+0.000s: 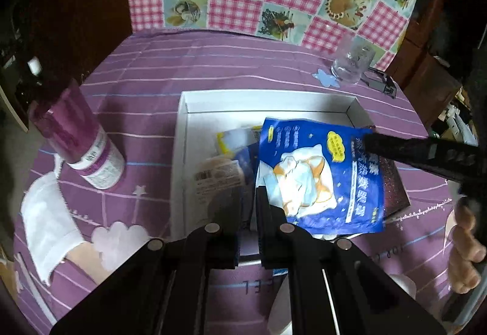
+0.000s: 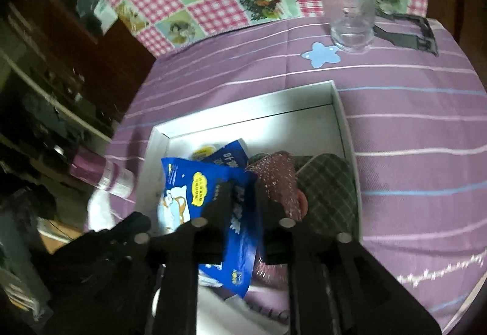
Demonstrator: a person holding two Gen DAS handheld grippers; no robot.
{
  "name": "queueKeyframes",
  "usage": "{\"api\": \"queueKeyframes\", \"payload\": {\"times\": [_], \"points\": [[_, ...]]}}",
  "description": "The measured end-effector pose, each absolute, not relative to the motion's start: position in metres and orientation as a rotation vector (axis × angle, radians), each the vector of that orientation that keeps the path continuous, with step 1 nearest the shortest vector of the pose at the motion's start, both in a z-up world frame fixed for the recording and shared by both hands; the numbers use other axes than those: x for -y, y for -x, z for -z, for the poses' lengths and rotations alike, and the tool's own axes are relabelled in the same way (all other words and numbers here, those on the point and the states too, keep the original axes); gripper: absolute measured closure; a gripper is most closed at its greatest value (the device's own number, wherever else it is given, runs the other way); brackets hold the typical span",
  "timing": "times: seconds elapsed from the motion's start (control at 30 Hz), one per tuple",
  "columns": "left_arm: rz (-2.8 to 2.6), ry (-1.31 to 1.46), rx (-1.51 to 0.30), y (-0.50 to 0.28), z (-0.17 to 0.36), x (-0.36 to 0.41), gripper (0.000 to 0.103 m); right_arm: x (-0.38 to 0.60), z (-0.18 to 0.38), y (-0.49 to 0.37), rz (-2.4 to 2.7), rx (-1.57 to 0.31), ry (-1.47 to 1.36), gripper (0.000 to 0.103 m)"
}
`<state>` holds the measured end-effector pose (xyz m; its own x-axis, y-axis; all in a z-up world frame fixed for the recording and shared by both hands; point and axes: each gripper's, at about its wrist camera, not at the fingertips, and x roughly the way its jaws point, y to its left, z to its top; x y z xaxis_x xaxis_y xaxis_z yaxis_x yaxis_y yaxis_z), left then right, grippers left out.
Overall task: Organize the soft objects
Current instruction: 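Press the blue packet down into the box with the right tool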
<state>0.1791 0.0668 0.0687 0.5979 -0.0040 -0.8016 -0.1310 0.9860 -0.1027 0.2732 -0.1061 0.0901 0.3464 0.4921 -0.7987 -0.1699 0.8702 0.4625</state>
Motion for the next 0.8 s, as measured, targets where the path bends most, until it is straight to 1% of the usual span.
{"api": "queueKeyframes", "payload": {"times": [0.03,0.07,0.1,0.17,0.23,0.4,0.5,0.53,0.57,0.6,0.63,0.67,0.7,0.73,0.8], "points": [[-0.071,0.154,-0.919,-0.177,-0.073,-0.069,0.096,0.109,-0.097,-0.269,-0.455,-1.131,-0.332,0.083],[-0.064,0.16,-0.909,-0.174,-0.077,-0.072,0.096,0.111,-0.102,-0.266,-0.469,-1.122,-0.332,0.077],[-0.058,0.173,-0.903,-0.173,-0.08,-0.075,0.095,0.113,-0.107,-0.262,-0.479,-1.113,-0.324,0.065],[-0.033,0.222,-0.906,-0.17,-0.085,-0.083,0.092,0.117,-0.116,-0.253,-0.482,-1.089,-0.314,0.05],[-0.01,0.25,-0.911,-0.168,-0.087,-0.088,0.087,0.121,-0.122,-0.247,-0.471,-1.07,-0.307,0.05],[0.044,0.262,-0.938,-0.169,-0.084,-0.085,0.087,0.125,-0.125,-0.242,-0.467,-1.078,-0.289,0.05],[0.058,0.265,-0.995,-0.173,-0.076,-0.083,0.087,0.113,-0.121,-0.241,-0.532,-1.142,-0.252,0.05],[0.051,0.264,-1.002,-0.173,-0.076,-0.085,0.087,0.105,-0.116,-0.24,-0.578,-1.183,-0.233,0.053],[0.045,0.267,-1.0,-0.172,-0.076,-0.087,0.087,0.098,-0.113,-0.239,-0.617,-1.212,-0.225,0.062],[0.04,0.271,-0.994,-0.171,-0.077,-0.089,0.087,0.086,-0.108,-0.239,-0.662,-1.238,-0.229,0.067],[0.037,0.278,-0.984,-0.171,-0.078,-0.092,0.087,0.078,-0.103,-0.239,-0.685,-1.246,-0.232,0.069],[0.037,0.285,-0.976,-0.171,-0.078,-0.094,0.087,0.067,-0.097,-0.241,-0.707,-1.258,-0.225,0.075],[0.035,0.292,-0.971,-0.17,-0.078,-0.096,0.087,0.05,-0.084,-0.244,-0.71,-1.296,-0.188,0.085],[0.028,0.296,-0.971,-0.171,-0.077,-0.098,0.087,0.039,-0.074,-0.247,-0.684,-1.328,-0.154,0.089],[0.01,0.29,-0.979,-0.172,-0.074,-0.099,0.087,0.025,-0.054,-0.256,-0.638,-1.366,-0.126,0.103]]}}
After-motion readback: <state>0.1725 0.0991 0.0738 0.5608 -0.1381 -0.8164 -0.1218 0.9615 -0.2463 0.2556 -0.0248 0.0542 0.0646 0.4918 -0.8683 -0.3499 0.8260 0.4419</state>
